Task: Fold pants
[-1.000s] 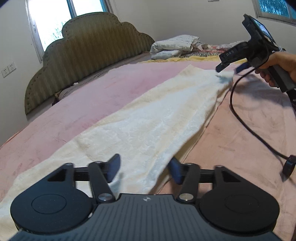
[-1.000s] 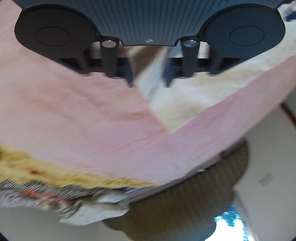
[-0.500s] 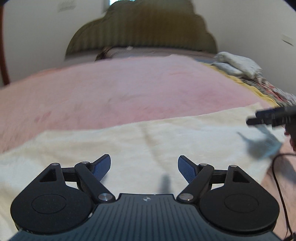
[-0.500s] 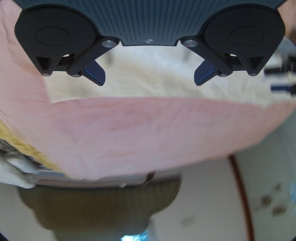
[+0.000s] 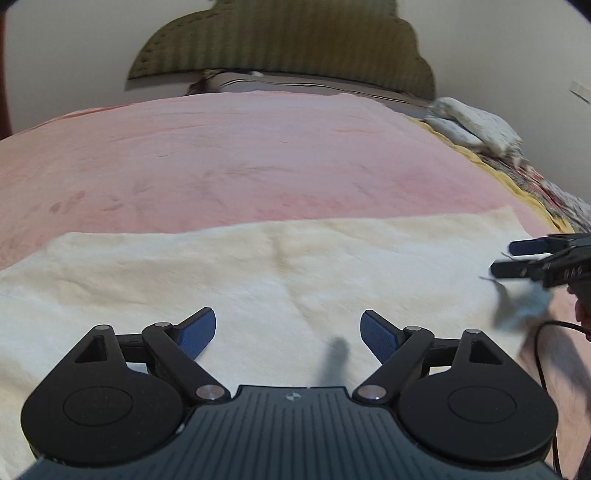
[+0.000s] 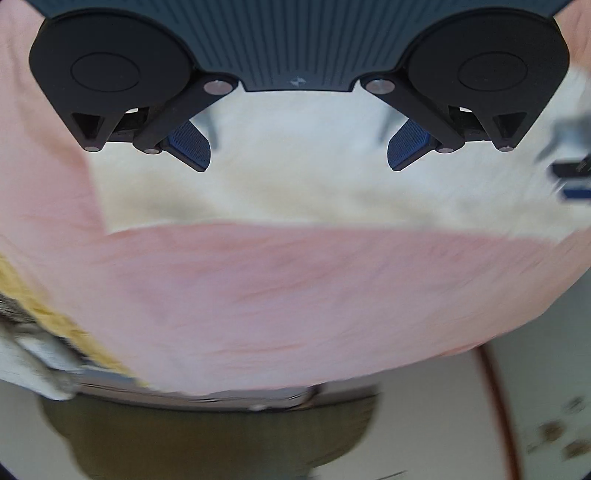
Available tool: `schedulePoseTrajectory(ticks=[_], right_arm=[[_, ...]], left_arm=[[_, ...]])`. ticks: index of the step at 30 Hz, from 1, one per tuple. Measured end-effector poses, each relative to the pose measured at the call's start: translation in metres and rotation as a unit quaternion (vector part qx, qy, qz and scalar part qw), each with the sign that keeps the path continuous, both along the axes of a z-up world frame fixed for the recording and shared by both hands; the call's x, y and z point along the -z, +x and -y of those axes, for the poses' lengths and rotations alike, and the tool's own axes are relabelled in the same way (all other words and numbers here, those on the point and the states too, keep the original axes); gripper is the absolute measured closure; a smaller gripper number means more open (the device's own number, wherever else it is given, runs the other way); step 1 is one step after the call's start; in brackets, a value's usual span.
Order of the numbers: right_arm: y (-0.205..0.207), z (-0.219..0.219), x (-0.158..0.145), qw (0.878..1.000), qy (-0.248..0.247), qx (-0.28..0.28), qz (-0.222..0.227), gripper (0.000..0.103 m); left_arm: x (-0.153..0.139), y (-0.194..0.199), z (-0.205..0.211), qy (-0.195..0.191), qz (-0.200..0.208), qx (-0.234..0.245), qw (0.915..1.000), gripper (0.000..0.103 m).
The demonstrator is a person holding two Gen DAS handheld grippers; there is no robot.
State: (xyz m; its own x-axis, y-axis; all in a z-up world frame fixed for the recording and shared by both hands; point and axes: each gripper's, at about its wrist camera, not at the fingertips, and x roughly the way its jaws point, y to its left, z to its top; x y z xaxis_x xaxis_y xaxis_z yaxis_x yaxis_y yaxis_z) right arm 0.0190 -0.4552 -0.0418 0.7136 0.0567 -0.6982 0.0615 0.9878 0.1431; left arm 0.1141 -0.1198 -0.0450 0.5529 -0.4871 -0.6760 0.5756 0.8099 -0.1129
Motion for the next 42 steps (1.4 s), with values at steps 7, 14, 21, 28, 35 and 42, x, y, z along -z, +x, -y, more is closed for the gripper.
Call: schedulePoseTrajectory(ticks=[7,14,21,28,35,42], right_arm=[[-0.012,-0.010,0.020,0.998,-0.055,0.029,-0.013,0.000],[-0.039,-0.023,0.018,1.000,-0.011,-0.002,0.016,0.000],[-0.085,-0.005,0.005,0.987,-0.043,0.142,0.064,0.000],[-0.135,0.042,0.030,0.947,0.241,0.198,0.078,0.000],[-0.122,0.051,0.043,0.925,0.286,0.207,0.138,0.000],[-0.087,0.069,0.050,0.918,0.241,0.264,0.173,0.046]], left_arm=[[0.026,-0.032,0.024,0.071,0.067,0.047,0.9941,0.011],[0.036,-0.046,0.026,0.046,0.069,0.059,0.9948,0.006],[0.041,-0.052,0.015,0.026,0.085,0.050,0.9948,0.000],[0.041,-0.049,0.015,0.025,0.080,0.049,0.9953,0.000],[0.041,-0.050,0.016,0.028,0.083,0.049,0.9949,0.000],[0.039,-0.048,0.013,0.016,0.074,0.048,0.9960,0.000]])
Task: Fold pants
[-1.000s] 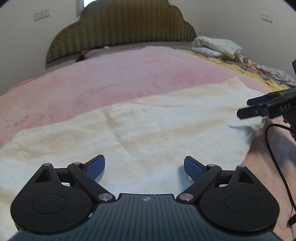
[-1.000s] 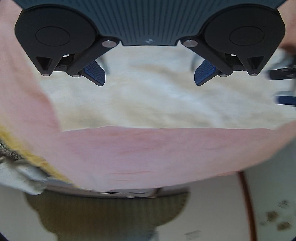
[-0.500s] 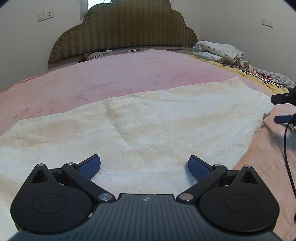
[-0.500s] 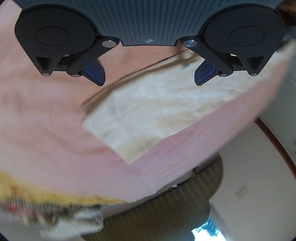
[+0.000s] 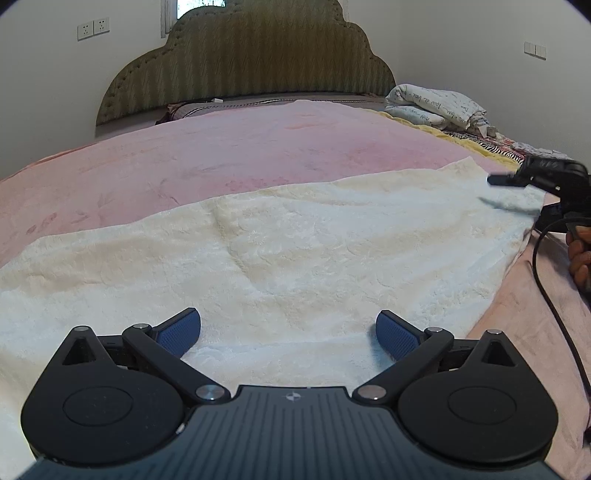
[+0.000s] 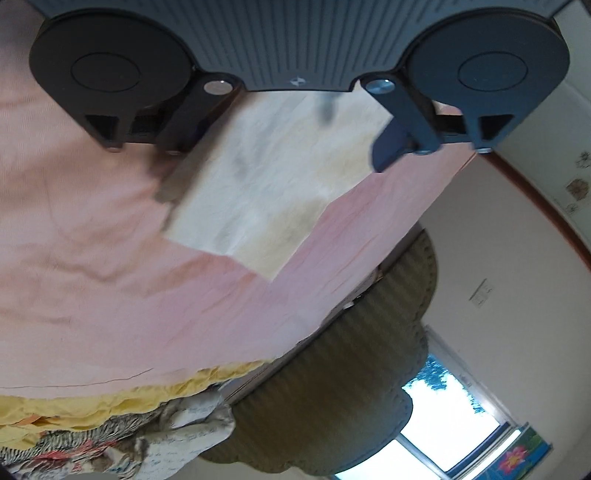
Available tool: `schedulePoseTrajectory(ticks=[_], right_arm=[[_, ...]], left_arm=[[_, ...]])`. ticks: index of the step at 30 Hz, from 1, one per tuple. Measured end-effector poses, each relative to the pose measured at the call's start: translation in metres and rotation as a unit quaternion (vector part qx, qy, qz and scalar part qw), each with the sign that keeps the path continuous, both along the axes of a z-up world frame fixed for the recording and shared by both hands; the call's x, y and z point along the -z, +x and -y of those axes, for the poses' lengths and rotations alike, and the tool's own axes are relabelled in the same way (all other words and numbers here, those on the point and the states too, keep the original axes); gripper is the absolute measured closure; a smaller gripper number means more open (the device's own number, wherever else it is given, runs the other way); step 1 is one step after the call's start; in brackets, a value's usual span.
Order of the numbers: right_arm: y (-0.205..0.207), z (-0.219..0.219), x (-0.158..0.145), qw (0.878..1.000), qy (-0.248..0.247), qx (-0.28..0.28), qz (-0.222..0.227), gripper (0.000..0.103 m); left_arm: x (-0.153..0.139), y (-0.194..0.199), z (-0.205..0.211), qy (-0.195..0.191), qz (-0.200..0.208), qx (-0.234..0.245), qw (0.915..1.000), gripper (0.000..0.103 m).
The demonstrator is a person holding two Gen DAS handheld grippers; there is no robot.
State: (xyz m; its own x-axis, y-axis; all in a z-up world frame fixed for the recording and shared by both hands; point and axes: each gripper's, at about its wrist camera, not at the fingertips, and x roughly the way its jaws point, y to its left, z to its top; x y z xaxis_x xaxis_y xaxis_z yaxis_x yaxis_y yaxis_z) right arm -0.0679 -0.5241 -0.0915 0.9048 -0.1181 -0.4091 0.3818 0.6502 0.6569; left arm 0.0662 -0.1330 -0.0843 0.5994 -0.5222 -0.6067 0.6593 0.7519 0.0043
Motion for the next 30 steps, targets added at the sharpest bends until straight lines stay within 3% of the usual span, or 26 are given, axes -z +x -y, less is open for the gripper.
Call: schedulePoseTrajectory(ticks=[1,2,5,7,8,10,13,16,18,20,23,27,29,30], right_arm=[[0.005,0.006,0.003,1.000,0.005,0.012,-0.009,0.074],[0.007,0.013,0.007,0.999,0.022,0.019,-0.015,0.085],[0.004,0.027,0.017,0.998,0.067,0.018,0.008,0.088],[0.008,0.020,0.009,0.999,0.030,0.014,-0.004,0.089],[0.011,0.013,0.002,1.000,-0.001,0.011,-0.012,0.089],[0.017,-0.003,-0.015,0.998,-0.058,0.000,-0.015,0.090],[0.029,-0.039,-0.045,0.986,-0.164,-0.037,-0.018,0.090],[0.044,-0.094,-0.066,0.952,-0.289,-0.094,-0.026,0.090],[0.051,-0.129,-0.071,0.930,-0.339,-0.136,-0.024,0.090],[0.056,-0.160,-0.070,0.912,-0.370,-0.176,-0.020,0.091],[0.059,-0.197,-0.064,0.890,-0.399,-0.220,-0.018,0.091],[0.055,-0.228,-0.054,0.873,-0.410,-0.261,-0.021,0.090],[0.053,-0.242,-0.050,0.861,-0.429,-0.270,-0.024,0.090],[0.052,-0.246,-0.049,0.858,-0.434,-0.275,-0.024,0.090]], left_arm=[[-0.001,0.001,0.000,-0.001,-0.002,-0.001,1.0000,0.002],[-0.003,0.002,-0.001,-0.004,-0.004,-0.003,1.0000,0.003],[-0.010,0.009,-0.006,-0.043,-0.030,-0.012,0.9985,0.004],[-0.015,0.020,-0.012,-0.093,-0.074,-0.019,0.9927,0.003],[-0.016,0.029,-0.017,-0.125,-0.111,-0.024,0.9857,0.002],[-0.014,0.050,-0.027,-0.202,-0.197,-0.040,0.9586,0.002],[-0.009,0.077,-0.034,-0.295,-0.309,-0.046,0.9031,0.002],[-0.005,0.095,-0.029,-0.366,-0.379,-0.034,0.8496,0.001],[-0.002,0.102,-0.019,-0.398,-0.406,-0.025,0.8222,0.001],[0.003,0.106,-0.009,-0.415,-0.424,-0.022,0.8047,0.001],[0.011,0.109,0.009,-0.416,-0.444,-0.016,0.7936,0.001],[0.025,0.117,0.022,-0.401,-0.458,-0.047,0.7921,0.005],[0.024,0.119,0.021,-0.401,-0.452,-0.051,0.7955,0.021],[0.023,0.121,0.020,-0.394,-0.443,-0.053,0.8035,0.028]])
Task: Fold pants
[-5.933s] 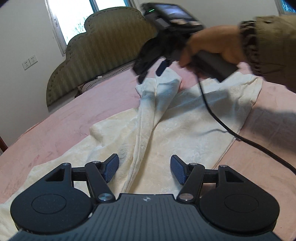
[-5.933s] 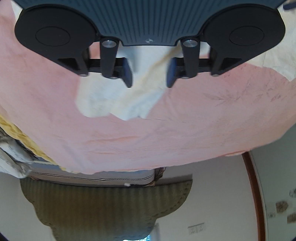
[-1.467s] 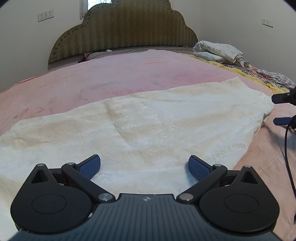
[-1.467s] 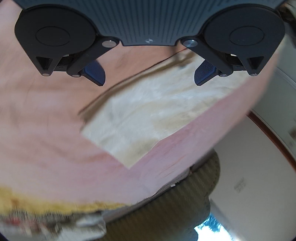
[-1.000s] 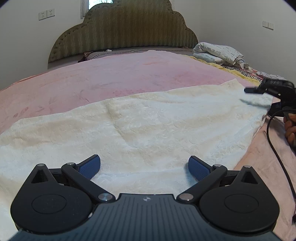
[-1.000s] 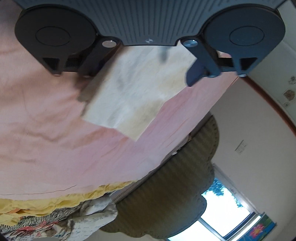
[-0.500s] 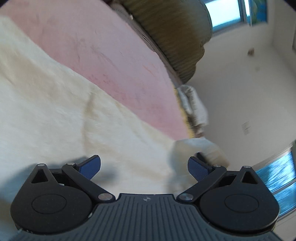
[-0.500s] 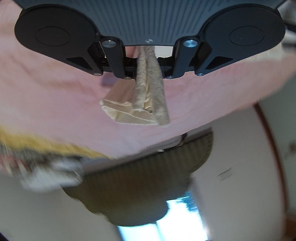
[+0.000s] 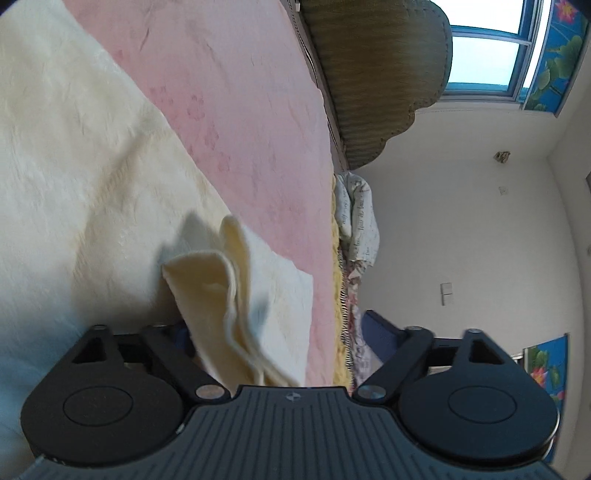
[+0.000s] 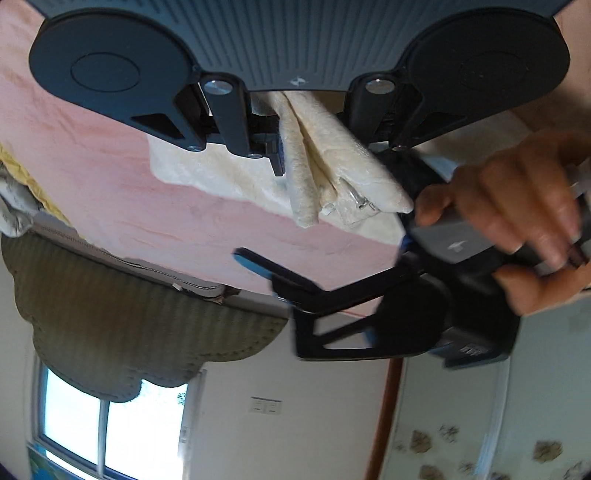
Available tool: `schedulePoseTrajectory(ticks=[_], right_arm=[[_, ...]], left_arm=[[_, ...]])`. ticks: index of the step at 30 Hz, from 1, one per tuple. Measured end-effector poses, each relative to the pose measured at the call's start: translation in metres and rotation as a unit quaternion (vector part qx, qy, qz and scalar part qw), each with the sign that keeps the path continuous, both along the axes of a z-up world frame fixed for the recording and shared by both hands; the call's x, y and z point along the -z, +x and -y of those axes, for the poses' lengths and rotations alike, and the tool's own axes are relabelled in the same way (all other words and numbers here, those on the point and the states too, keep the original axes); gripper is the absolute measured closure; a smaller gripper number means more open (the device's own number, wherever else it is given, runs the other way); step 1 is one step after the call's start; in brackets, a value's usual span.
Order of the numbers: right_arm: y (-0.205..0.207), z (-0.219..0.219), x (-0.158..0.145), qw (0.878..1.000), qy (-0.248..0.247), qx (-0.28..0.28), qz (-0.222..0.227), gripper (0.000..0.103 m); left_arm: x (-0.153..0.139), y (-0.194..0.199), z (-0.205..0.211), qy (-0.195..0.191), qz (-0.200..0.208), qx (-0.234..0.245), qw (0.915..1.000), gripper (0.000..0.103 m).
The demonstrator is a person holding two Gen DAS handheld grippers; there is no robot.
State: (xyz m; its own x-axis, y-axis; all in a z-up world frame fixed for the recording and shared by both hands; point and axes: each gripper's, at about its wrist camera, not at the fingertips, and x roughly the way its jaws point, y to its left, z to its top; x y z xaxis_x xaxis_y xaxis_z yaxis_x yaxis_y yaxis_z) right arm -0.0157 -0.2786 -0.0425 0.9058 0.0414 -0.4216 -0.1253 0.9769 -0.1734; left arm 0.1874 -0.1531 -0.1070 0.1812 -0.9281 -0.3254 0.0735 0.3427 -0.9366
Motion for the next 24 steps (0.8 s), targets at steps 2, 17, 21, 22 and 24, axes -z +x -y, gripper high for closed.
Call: schedulePoseTrajectory(ticks=[2,17,21,22,24], right_arm=[[0.001,-0.005,0.001,1.000,0.000,-0.007,-0.004,0.090],[0.040,-0.085,-0.004,0.992,0.008,-0.128,-0.008,0.089],[0.053,-0.108,0.000,0.987,0.010,-0.159,-0.017,0.089],[0.057,-0.112,0.000,0.986,0.012,-0.164,-0.019,0.089],[0.061,-0.117,0.001,0.985,0.016,-0.171,-0.024,0.089]], left_arm=[[-0.004,0.002,-0.003,0.029,0.024,-0.005,0.9993,0.062],[-0.080,-0.028,-0.084,0.333,0.330,-0.055,0.8819,0.095],[-0.075,-0.031,-0.101,0.362,0.335,-0.070,0.8670,0.093],[-0.074,-0.032,-0.106,0.365,0.336,-0.073,0.8652,0.093],[-0.076,-0.034,-0.117,0.370,0.342,-0.074,0.8607,0.093]])
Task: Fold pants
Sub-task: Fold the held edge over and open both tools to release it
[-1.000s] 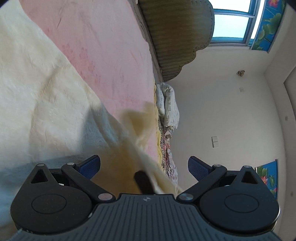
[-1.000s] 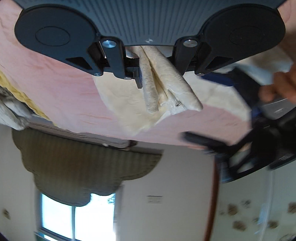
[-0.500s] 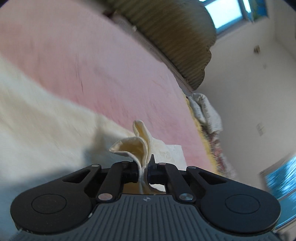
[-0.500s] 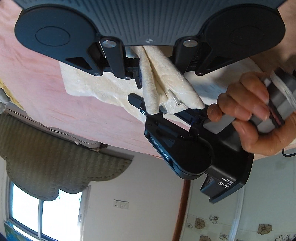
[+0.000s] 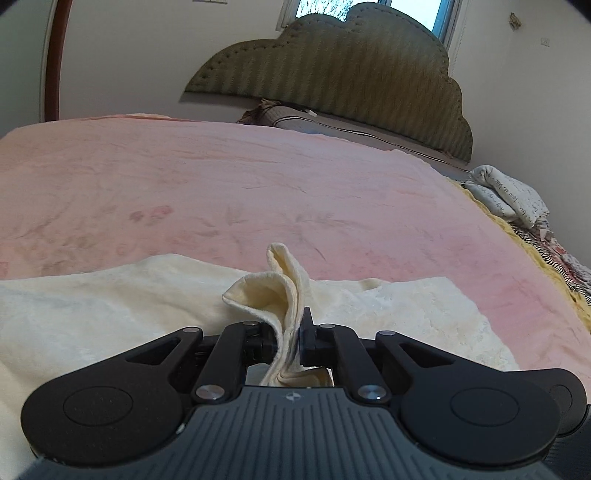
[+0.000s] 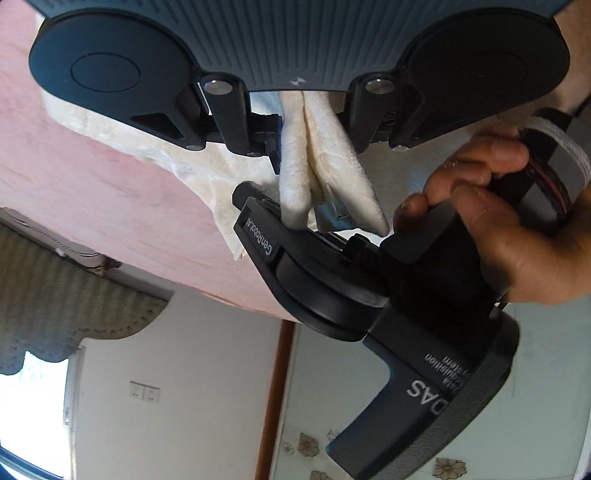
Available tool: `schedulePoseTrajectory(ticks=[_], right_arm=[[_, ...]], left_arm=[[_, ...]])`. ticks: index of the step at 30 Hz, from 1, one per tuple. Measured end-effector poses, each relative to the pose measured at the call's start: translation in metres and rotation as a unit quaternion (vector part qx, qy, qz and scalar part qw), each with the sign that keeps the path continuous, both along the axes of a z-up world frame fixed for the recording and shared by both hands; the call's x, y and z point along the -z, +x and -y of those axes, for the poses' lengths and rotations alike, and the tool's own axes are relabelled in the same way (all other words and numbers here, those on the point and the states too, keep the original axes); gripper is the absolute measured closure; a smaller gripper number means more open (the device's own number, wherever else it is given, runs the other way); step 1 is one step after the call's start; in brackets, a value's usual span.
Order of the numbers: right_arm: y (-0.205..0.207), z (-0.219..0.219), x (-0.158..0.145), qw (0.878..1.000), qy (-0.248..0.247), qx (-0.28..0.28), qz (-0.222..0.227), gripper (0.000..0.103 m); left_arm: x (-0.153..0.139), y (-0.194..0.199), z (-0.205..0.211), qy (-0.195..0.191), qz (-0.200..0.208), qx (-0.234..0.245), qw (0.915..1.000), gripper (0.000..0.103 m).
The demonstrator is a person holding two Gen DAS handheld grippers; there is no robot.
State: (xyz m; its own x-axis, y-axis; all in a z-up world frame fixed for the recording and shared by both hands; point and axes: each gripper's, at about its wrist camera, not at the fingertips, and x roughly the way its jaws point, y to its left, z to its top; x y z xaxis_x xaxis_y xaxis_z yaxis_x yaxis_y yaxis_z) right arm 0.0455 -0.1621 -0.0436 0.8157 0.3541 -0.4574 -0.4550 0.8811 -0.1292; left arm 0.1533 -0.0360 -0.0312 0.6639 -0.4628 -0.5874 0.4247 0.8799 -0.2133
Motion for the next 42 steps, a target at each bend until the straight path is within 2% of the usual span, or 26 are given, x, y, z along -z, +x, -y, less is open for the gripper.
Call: schedulePoseTrajectory(ticks=[3,5,6,7,9,10,12,13,16,18,20,23,25,27,29,30,33,36,38,40,42], right_arm=[[0.003,-0.007,0.003,1.000,-0.008,-0.007,0.000,0.089],[0.009,-0.010,0.007,1.000,-0.025,-0.014,-0.009,0.084],[0.013,-0.014,0.010,0.999,-0.038,-0.017,-0.020,0.081],[0.018,-0.021,0.013,0.998,-0.052,-0.018,-0.031,0.077],[0.013,-0.024,0.014,0.997,-0.074,-0.017,-0.028,0.076],[0.008,-0.025,0.012,0.996,-0.080,-0.025,-0.031,0.076],[0.001,-0.014,0.003,0.996,-0.065,-0.043,-0.052,0.076],[-0.006,-0.003,-0.002,0.995,-0.043,-0.056,-0.069,0.075],[-0.019,0.034,-0.022,0.992,0.020,-0.075,-0.096,0.075],[-0.023,0.063,-0.033,0.994,0.043,-0.038,-0.088,0.075],[-0.022,0.090,-0.037,0.995,0.052,0.021,-0.077,0.075],[-0.006,0.119,-0.033,0.988,0.060,0.110,-0.086,0.075],[0.010,0.129,-0.022,0.985,0.055,0.118,-0.110,0.075],[0.015,0.135,-0.002,0.980,0.012,0.132,-0.146,0.076],[0.010,0.142,0.000,0.981,0.018,0.129,-0.143,0.075],[0.010,0.147,-0.004,0.979,0.031,0.132,-0.152,0.075],[0.019,0.148,-0.022,0.982,0.037,0.140,-0.122,0.074],[0.040,0.140,-0.031,0.987,0.029,0.134,-0.088,0.073],[0.066,0.140,-0.020,0.983,0.040,0.140,-0.109,0.066],[0.086,0.144,0.001,0.976,0.028,0.156,-0.146,0.066],[0.079,0.138,0.000,0.977,0.024,0.169,-0.129,0.065]], left_arm=[[0.003,0.001,-0.001,0.020,0.009,-0.005,0.9997,0.084],[0.012,0.003,0.002,0.045,0.000,-0.013,0.9989,0.070],[0.016,0.004,0.002,0.053,-0.004,-0.020,0.9984,0.066],[0.020,0.006,0.000,0.057,-0.005,-0.027,0.9980,0.060],[0.020,0.005,-0.005,0.055,-0.002,-0.032,0.9980,0.056],[0.018,0.005,-0.007,0.056,0.000,-0.036,0.9978,0.050],[0.013,0.004,-0.011,0.070,0.014,-0.053,0.9960,0.043],[0.010,0.003,-0.014,0.079,0.024,-0.066,0.9944,0.040],[-0.004,-0.001,-0.022,0.092,0.051,-0.109,0.9884,0.039],[-0.013,-0.004,-0.021,0.090,0.069,-0.123,0.9859,0.041],[-0.021,-0.005,-0.012,0.077,0.075,-0.097,0.9894,0.040],[-0.020,-0.007,0.009,0.062,0.057,-0.037,0.9958,0.037],[-0.010,-0.009,0.023,0.087,0.044,-0.002,0.9952,0.036],[0.004,-0.015,0.032,0.129,0.044,0.015,0.9906,0.036],[0.011,-0.020,0.035,0.147,0.053,0.020,0.9876,0.037],[0.009,-0.019,0.035,0.142,0.056,0.017,0.9882,0.036],[0.000,-0.010,0.036,0.109,0.053,0.008,0.9926,0.035],[0.002,0.008,0.039,0.100,0.033,0.002,0.9944,0.022],[0.015,0.023,0.041,0.123,-0.010,-0.005,0.9923,0.025],[0.014,0.022,0.029,0.094,-0.014,-0.019,0.9952,0.027],[0.006,0.016,0.014,0.068,0.001,-0.040,0.9969,0.025]])
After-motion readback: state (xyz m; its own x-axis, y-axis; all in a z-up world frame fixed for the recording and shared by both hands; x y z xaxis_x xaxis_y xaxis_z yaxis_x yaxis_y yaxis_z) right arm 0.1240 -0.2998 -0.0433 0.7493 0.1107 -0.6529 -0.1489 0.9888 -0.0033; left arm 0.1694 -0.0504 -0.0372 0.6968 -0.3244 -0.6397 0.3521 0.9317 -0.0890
